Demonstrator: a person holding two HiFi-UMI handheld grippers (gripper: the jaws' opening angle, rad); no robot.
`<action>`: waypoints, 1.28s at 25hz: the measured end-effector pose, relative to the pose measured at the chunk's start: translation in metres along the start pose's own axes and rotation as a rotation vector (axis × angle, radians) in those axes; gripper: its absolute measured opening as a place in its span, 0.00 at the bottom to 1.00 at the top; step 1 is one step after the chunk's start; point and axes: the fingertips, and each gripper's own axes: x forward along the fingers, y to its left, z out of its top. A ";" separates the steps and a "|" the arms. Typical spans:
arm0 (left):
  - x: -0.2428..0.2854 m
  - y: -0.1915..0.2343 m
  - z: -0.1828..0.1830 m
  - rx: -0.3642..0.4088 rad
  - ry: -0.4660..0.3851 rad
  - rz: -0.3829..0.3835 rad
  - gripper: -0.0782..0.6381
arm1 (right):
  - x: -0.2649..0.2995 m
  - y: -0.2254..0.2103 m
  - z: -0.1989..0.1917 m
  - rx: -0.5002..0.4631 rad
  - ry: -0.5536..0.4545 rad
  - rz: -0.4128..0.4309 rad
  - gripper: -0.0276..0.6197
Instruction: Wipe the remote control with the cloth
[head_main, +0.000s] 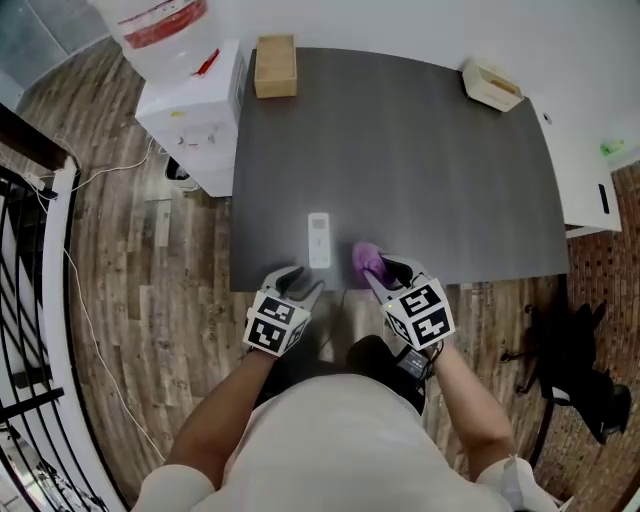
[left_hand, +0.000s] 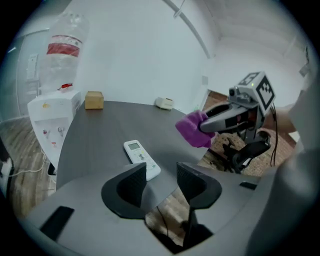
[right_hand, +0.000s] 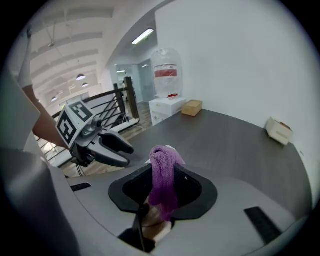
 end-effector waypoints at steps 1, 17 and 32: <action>0.007 0.004 -0.001 0.023 0.019 0.011 0.35 | 0.013 0.001 0.004 -0.053 0.025 0.010 0.23; 0.073 0.013 -0.021 0.392 0.170 0.152 0.38 | 0.156 0.035 0.023 -0.634 0.316 0.284 0.23; 0.074 0.017 -0.020 0.242 0.108 0.198 0.38 | 0.136 -0.024 -0.002 -0.399 0.362 0.163 0.23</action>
